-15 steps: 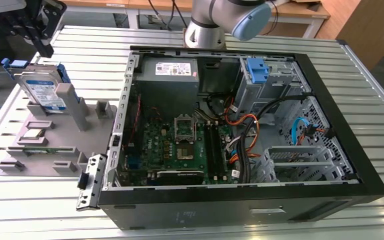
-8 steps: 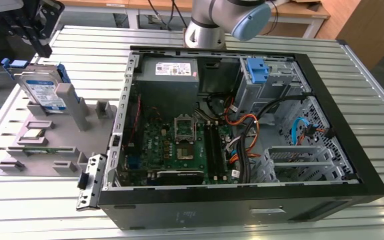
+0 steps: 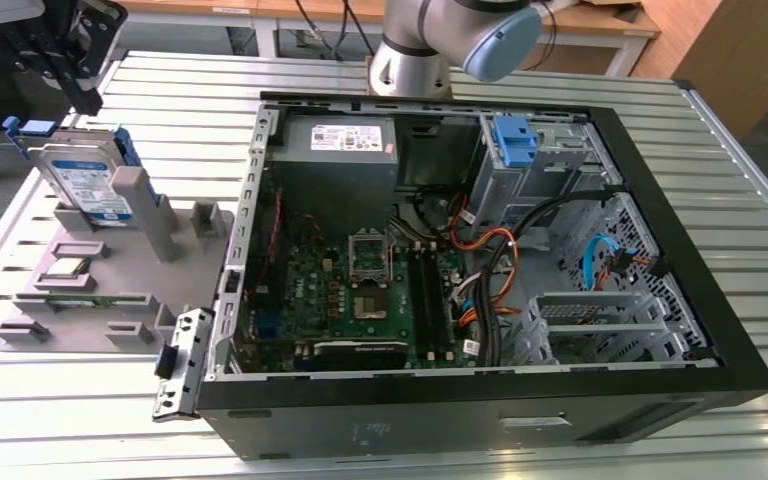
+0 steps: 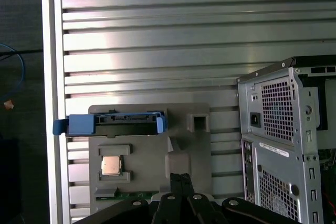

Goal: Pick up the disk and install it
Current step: 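Reach for the disk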

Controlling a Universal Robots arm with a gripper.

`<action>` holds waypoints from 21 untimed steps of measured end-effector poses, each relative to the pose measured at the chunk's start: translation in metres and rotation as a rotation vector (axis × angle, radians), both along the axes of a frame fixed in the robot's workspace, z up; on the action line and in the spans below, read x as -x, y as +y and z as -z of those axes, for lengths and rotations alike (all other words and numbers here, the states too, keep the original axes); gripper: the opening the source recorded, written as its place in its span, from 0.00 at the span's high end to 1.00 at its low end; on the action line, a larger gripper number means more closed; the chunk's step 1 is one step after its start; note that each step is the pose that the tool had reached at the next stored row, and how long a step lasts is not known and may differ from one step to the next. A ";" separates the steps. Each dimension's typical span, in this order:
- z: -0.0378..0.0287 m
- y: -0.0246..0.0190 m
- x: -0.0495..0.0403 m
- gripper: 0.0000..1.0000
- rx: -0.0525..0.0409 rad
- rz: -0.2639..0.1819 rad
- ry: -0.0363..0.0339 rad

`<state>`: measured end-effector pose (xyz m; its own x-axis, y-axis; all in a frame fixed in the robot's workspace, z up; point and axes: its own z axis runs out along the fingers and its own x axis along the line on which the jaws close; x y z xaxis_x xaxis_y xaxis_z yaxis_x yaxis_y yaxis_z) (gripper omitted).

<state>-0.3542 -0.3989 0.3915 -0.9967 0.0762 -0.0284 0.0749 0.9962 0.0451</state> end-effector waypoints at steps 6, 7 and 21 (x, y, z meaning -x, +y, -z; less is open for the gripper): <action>0.0000 0.0000 0.0001 0.90 0.0000 0.000 0.0000; 0.0001 0.0000 0.0005 0.90 -0.0001 0.000 -0.0001; 0.0048 0.0012 0.0111 0.90 -0.0012 0.000 0.0001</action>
